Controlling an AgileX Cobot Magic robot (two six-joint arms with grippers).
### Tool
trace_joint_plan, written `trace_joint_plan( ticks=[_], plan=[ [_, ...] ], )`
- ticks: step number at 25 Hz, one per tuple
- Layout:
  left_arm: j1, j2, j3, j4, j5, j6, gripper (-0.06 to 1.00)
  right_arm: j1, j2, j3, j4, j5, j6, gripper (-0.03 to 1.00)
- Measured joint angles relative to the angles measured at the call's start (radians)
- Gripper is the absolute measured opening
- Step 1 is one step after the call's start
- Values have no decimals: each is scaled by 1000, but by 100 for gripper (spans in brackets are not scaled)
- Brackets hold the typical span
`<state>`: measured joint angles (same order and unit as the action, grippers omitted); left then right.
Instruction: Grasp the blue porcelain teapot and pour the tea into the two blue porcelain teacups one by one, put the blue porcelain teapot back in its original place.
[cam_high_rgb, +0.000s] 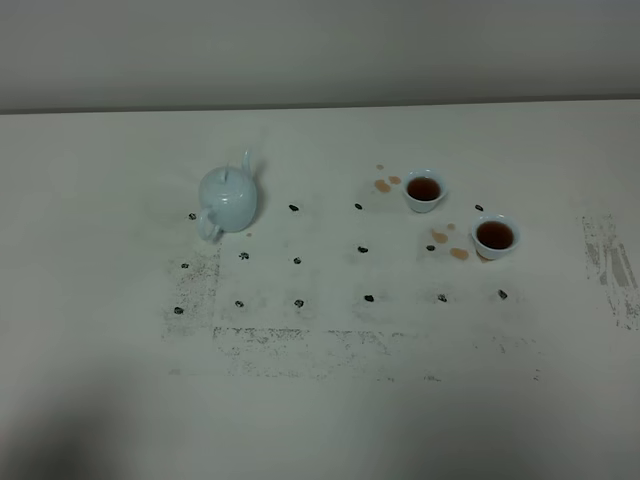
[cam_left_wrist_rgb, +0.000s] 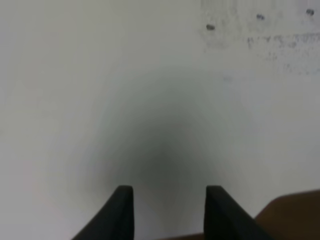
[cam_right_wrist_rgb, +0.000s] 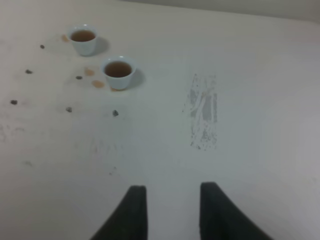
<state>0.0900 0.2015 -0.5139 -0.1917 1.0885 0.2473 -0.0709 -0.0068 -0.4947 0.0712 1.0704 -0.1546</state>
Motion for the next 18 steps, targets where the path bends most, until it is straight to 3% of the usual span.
trace_joint_plan(
  ticks=[6,18],
  plan=[
    [-57,-85,0,22,0,23,32,0,0,0,0,0,0,28],
    [-59,-206,6,44,1,20,32,0,0,0,0,0,0,28]
  ],
)
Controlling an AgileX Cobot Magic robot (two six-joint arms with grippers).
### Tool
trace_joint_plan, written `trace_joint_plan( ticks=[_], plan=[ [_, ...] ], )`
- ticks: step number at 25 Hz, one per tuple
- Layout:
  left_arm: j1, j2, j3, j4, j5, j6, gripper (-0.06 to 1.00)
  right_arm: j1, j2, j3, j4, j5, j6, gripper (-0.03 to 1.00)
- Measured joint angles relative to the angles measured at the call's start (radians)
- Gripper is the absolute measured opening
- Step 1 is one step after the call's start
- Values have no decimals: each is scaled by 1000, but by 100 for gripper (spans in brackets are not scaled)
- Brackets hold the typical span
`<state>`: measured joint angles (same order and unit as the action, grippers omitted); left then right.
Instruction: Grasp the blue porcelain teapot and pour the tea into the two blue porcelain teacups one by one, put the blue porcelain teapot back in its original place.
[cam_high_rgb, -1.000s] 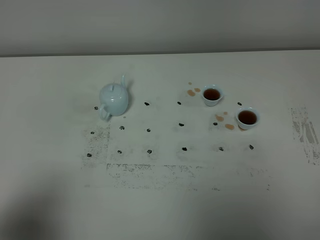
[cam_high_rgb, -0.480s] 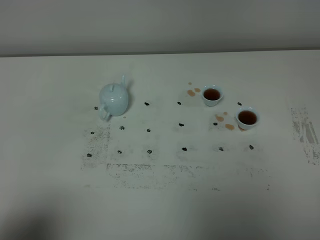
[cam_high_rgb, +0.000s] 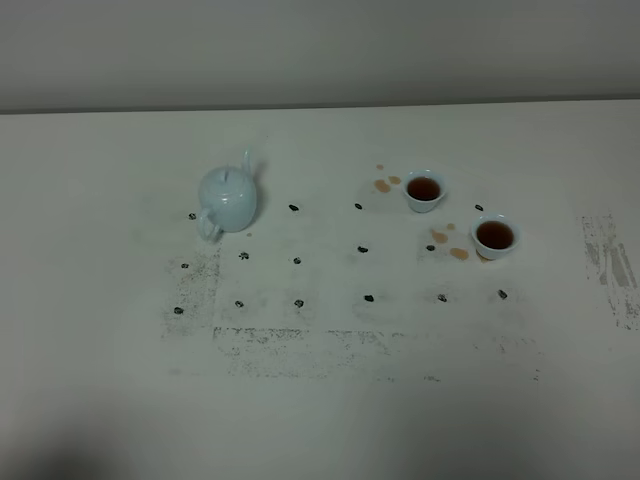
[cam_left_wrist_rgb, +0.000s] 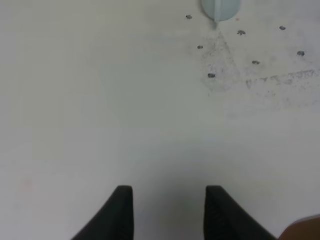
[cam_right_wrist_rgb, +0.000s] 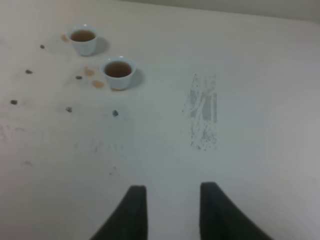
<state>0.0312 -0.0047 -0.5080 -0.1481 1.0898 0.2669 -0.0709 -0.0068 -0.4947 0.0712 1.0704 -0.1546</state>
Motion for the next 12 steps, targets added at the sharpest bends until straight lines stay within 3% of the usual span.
trace_joint_plan(
  ticks=[12],
  plan=[
    [0,-1,0,0,0,2,32,0,0,0,0,0,0,28]
  ],
)
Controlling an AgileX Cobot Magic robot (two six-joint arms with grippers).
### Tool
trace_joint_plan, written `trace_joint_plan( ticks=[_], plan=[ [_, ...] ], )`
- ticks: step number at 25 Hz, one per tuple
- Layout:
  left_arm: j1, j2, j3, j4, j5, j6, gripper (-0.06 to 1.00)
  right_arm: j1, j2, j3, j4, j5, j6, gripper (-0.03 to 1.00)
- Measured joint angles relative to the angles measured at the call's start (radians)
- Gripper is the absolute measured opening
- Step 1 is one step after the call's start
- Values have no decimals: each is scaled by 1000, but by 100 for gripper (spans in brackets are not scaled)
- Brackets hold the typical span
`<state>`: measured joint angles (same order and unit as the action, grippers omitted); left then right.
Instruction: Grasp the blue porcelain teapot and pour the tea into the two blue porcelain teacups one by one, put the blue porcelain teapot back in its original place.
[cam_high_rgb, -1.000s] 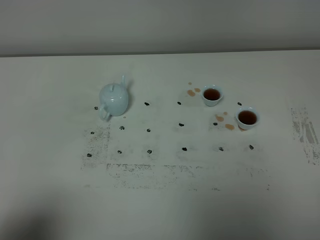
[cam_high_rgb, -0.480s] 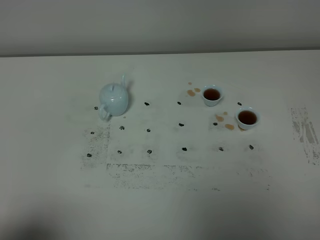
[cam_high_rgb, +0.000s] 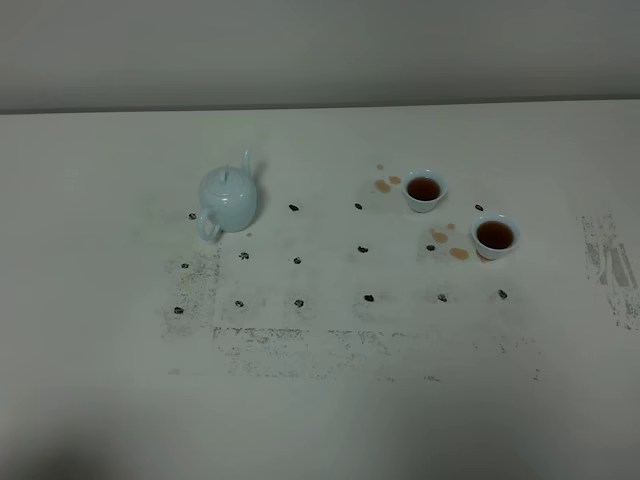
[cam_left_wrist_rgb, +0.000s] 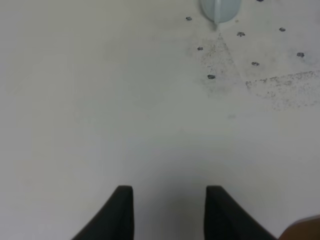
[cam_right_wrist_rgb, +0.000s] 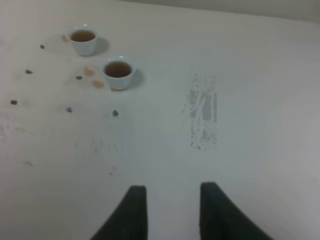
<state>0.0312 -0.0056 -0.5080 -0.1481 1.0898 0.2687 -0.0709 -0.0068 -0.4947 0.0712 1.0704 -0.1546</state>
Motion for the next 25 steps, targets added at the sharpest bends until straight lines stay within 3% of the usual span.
trace_joint_plan(
  ticks=[25],
  plan=[
    [0,0,0,-27,0,-14,32,0,0,0,0,0,0,28]
  ],
)
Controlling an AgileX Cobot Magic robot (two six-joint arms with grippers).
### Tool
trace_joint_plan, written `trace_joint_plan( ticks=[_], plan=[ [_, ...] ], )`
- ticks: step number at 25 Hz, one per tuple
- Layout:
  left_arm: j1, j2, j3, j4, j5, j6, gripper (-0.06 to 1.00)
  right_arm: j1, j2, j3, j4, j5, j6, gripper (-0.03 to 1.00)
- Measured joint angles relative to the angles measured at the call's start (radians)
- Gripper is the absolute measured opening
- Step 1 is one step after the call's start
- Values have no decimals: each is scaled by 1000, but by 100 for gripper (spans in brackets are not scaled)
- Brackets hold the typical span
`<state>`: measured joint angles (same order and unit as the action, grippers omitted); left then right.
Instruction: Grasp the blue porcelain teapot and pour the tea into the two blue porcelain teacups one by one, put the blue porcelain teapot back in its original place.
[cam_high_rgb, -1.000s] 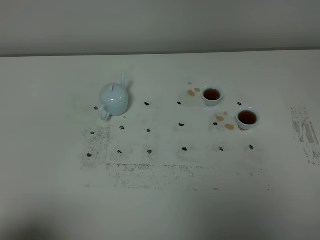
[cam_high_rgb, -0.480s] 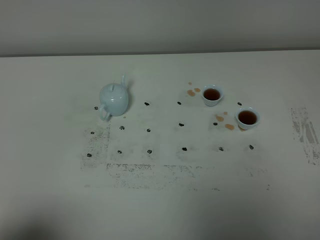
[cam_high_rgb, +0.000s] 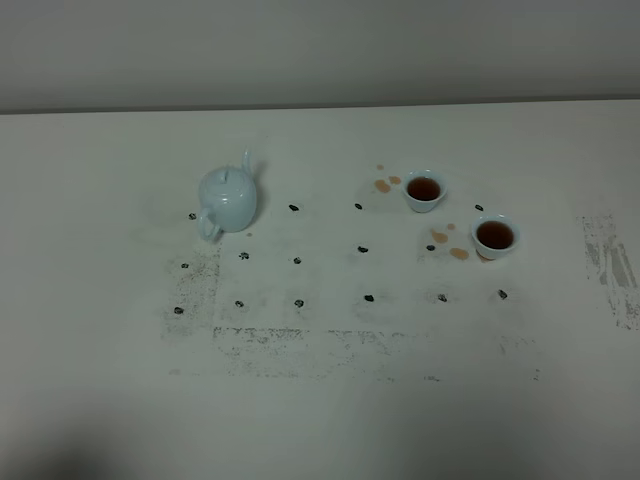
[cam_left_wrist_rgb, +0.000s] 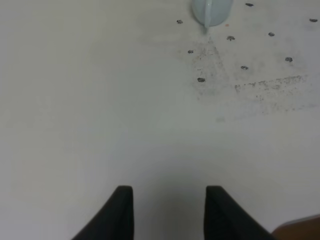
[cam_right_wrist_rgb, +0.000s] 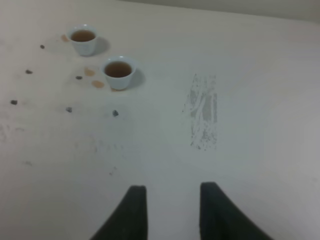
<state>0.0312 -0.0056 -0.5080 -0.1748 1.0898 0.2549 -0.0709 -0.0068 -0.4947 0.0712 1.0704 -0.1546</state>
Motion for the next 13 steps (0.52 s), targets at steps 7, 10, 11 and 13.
trace_joint_plan(
  ticks=[7,10,11,13],
  plan=[
    [0,0,0,0,0,0,32,0,0,0,0,0,0,28],
    [0,0,0,0,0,0,32,0,0,0,0,0,0,28],
    [0,0,0,0,0,0,32,0,0,0,0,0,0,28],
    [0,0,0,0,0,0,32,0,0,0,0,0,0,28]
  ],
)
